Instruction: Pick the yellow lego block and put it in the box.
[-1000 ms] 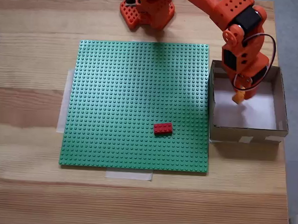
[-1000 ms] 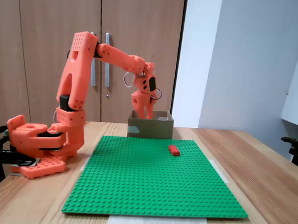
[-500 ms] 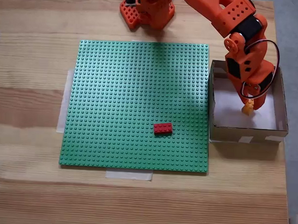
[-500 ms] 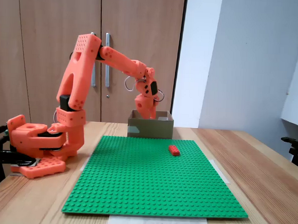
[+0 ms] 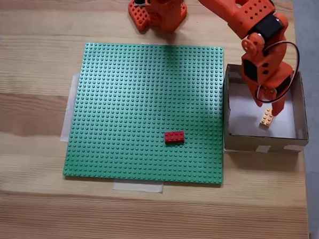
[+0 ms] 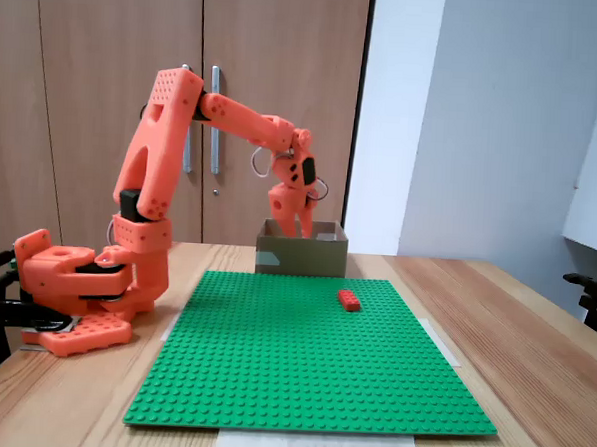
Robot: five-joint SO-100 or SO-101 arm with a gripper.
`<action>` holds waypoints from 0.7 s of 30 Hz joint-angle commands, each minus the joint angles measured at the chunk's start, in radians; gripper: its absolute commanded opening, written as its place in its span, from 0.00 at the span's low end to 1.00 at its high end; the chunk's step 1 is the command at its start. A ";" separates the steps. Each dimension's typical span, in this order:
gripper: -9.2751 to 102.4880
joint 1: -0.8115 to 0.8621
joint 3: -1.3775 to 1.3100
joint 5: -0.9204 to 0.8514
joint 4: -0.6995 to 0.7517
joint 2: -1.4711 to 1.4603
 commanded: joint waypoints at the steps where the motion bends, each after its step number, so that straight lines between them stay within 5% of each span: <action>1: 0.23 -0.006 -0.169 0.069 0.091 0.021; 8: 0.21 -0.017 -0.130 0.023 0.095 0.224; 21: 0.16 0.094 0.684 -0.212 -0.302 1.029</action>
